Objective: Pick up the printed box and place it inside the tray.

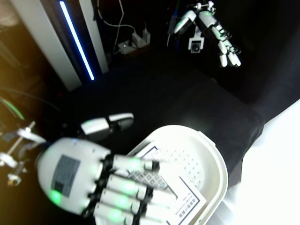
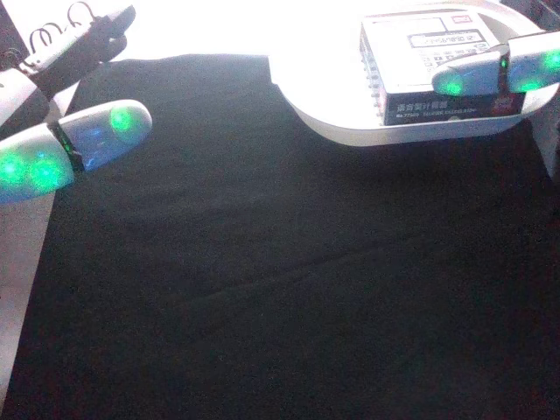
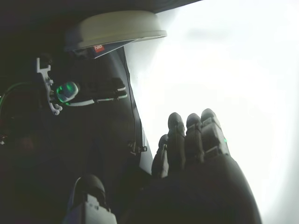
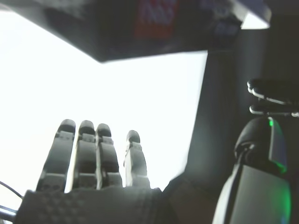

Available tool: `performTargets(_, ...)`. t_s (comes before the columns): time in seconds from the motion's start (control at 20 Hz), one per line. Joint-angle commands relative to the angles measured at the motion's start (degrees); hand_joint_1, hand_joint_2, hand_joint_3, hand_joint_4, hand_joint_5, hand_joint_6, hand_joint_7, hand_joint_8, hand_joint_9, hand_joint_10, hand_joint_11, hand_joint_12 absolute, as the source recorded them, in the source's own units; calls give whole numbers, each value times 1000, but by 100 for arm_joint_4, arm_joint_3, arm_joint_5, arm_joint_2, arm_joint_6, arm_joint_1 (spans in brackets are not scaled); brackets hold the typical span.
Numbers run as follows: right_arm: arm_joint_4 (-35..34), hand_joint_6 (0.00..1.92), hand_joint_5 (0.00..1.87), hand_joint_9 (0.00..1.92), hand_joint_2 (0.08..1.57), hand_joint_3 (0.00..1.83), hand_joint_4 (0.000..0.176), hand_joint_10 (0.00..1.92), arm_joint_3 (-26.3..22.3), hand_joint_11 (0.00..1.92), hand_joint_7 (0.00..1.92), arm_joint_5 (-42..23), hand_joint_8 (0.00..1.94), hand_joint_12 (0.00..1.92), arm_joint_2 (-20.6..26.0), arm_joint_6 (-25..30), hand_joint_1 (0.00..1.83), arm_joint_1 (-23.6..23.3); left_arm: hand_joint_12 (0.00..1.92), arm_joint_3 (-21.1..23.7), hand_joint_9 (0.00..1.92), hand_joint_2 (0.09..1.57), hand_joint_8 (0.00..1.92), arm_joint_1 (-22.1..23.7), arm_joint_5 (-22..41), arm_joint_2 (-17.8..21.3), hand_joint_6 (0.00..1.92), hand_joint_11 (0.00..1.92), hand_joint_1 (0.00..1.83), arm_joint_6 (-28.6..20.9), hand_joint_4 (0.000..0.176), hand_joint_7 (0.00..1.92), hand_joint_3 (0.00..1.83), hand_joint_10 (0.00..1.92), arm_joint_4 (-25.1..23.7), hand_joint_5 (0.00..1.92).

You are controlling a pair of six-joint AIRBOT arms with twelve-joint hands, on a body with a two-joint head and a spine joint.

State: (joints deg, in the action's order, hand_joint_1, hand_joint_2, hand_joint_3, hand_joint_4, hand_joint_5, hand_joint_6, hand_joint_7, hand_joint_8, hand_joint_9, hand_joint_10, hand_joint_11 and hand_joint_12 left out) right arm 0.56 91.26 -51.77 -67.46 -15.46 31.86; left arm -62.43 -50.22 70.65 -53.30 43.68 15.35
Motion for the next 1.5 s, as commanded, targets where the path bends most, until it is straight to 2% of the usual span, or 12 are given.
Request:
performTargets(0.0,-200,0,0,0,603,0,176,0,-34,0,0,-937,0,0,93,105,668,-19,0,-17,0,946,0,35,827,78,0,0,0,-41,170,130,0,0,21,0)
performTargets(0.1,-197,0,0,0,615,6,176,0,-227,0,0,-1308,0,0,187,105,707,30,0,16,0,922,0,27,954,166,0,0,0,-39,175,9,0,0,12,0)
performTargets(0.5,-374,0,0,0,620,8,176,0,-1229,58,0,-2907,0,36,727,-207,696,513,0,381,0,890,0,18,1626,505,0,0,126,312,176,0,0,0,-148,0)
performTargets(0.6,-378,0,0,0,657,0,176,0,-1398,1,0,-3209,0,674,834,-245,724,645,0,425,0,863,0,11,1803,548,0,0,151,361,176,0,0,0,-165,0)
performTargets(0.65,-432,0,0,0,653,0,176,0,-1495,0,0,-3368,0,884,899,-317,737,726,0,449,0,851,0,15,1858,563,0,0,160,432,176,0,0,0,-180,0)
performTargets(0.75,-569,0,0,0,656,0,176,0,-1661,0,0,-3679,0,1072,986,-438,698,920,0,522,0,832,0,47,1938,621,0,0,160,582,176,0,0,0,-224,0)
performTargets(0.85,-584,0,0,0,627,0,176,0,-1751,0,0,-3870,0,771,994,-440,661,989,0,568,0,800,0,90,2001,686,0,0,211,646,176,0,0,0,-263,0)
performTargets(0.9,-583,0,0,0,640,0,176,0,-1778,0,0,-3950,0,282,988,-457,691,1001,0,580,0,794,0,90,2051,713,0,0,202,664,176,0,0,0,-260,0)
performTargets(0.95,-583,0,0,0,640,0,176,0,-1815,0,0,-4046,0,56,985,-488,680,1021,0,593,0,791,0,88,2117,738,0,0,193,669,176,0,0,0,-250,0)
performTargets(1.05,-584,0,0,0,684,17,176,0,-1882,0,0,-4269,0,1,1013,-493,612,1069,0,623,0,791,0,88,2261,767,0,0,145,700,176,0,0,0,-251,0)
performTargets(1.3,-627,0,0,0,807,26,176,0,-2190,0,0,-4875,0,0,1198,-688,675,1228,0,834,0,772,0,88,2586,873,0,0,131,1003,176,0,0,0,-357,0)
performTargets(1.45,-719,0,0,0,824,19,176,0,-2310,29,0,-4919,0,13,1258,-690,567,1266,0,896,0,775,0,86,2848,896,1,0,109,1080,176,0,0,0,-408,4)
